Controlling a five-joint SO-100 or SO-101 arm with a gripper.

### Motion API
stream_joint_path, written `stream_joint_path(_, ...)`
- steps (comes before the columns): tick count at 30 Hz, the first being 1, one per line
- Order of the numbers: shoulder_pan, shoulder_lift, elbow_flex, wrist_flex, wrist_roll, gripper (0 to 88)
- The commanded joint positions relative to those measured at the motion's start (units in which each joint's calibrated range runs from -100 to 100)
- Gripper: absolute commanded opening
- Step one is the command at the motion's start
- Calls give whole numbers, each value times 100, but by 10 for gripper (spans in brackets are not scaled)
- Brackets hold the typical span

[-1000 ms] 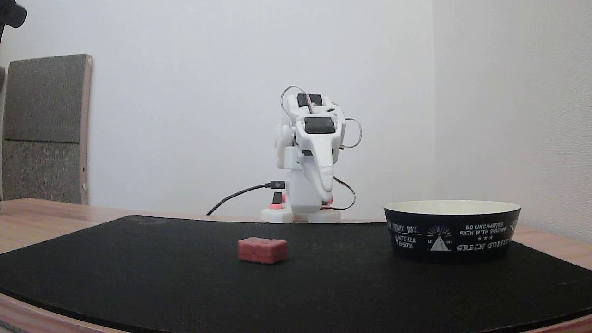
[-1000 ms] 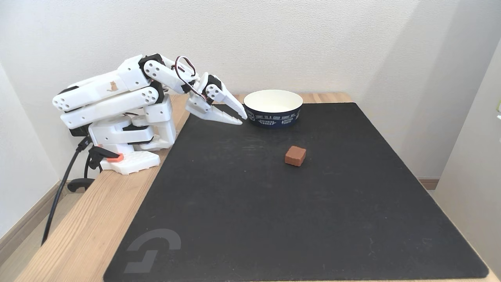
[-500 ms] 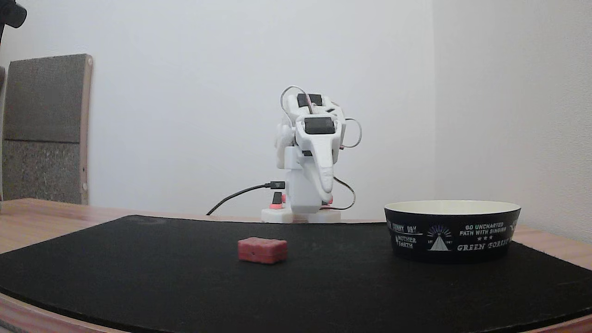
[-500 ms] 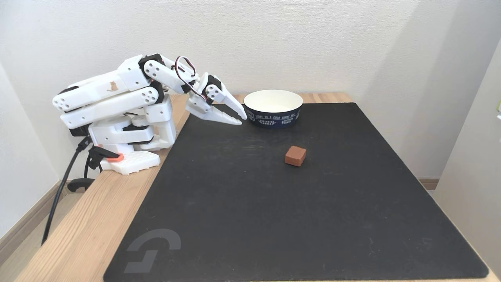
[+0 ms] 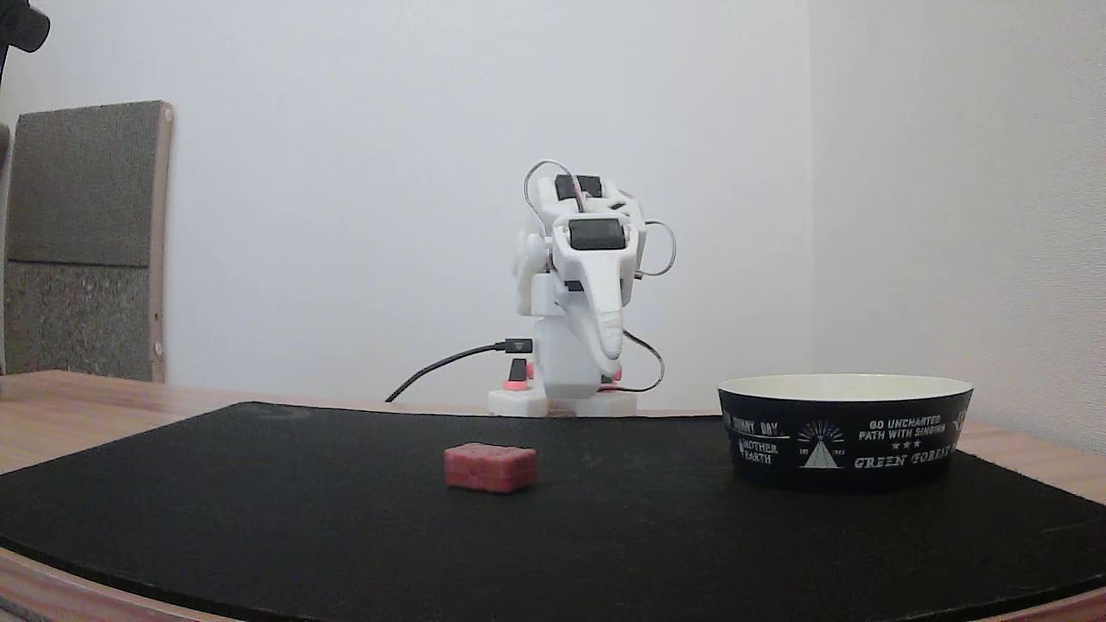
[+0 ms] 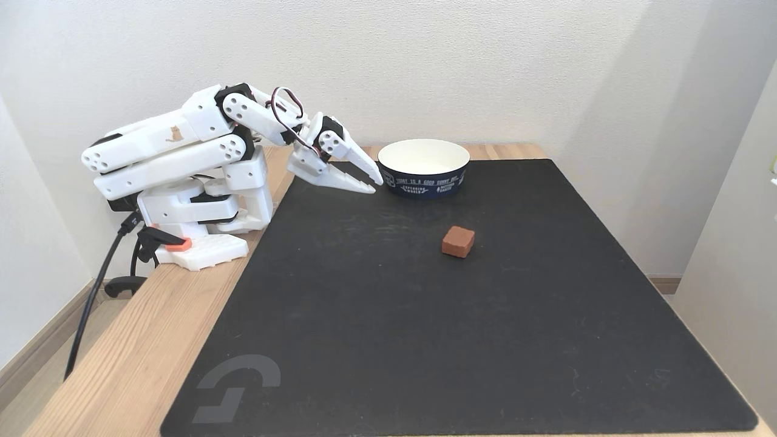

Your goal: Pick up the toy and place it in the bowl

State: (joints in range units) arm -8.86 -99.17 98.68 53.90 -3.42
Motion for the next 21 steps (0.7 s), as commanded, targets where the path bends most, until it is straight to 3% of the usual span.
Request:
stream_joint_path(1, -21, -58, 78, 20, 24, 70)
stream_joint_path(7, -13, -42, 78, -5, 19, 356)
stream_joint_path(15, 288, 58, -12, -31, -18, 364)
stream_joint_path(21, 439, 2635, -2247, -22, -33, 367)
